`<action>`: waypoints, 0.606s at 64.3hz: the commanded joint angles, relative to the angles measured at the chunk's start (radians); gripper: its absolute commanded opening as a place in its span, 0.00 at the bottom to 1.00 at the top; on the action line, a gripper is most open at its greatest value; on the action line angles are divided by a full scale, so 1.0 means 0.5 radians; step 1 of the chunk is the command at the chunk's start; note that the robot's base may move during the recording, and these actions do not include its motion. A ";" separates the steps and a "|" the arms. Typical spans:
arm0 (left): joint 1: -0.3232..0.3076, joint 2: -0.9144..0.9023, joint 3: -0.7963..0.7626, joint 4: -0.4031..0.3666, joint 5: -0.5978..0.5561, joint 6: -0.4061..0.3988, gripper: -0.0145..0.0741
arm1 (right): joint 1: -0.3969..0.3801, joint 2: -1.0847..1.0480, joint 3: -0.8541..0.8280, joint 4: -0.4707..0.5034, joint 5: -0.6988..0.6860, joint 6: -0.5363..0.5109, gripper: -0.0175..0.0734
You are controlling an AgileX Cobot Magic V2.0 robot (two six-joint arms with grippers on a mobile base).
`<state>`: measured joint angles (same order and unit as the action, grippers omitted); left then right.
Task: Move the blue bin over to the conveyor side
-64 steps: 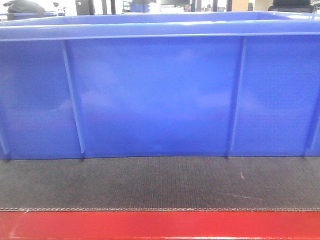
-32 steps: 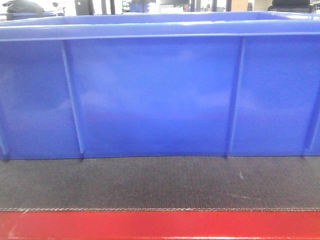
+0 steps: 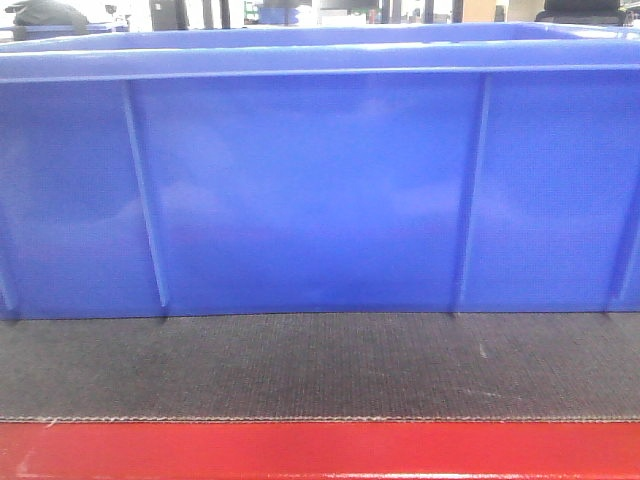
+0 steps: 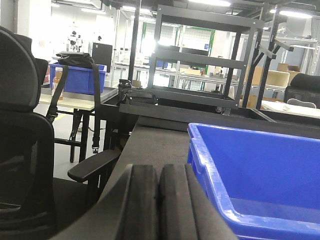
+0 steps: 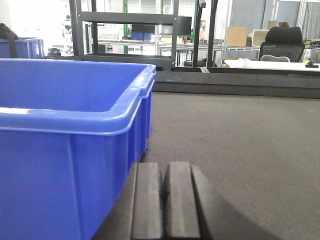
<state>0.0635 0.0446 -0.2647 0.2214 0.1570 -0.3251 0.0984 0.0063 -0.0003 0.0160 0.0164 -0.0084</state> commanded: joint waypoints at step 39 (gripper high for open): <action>-0.107 -0.085 0.409 -0.334 -0.158 0.507 0.13 | 0.006 -0.013 0.001 -0.005 -0.033 0.001 0.09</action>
<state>0.0184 0.0294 -0.0869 0.0663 0.0986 -0.0803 0.0984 0.0063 -0.0003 0.0160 0.0164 -0.0084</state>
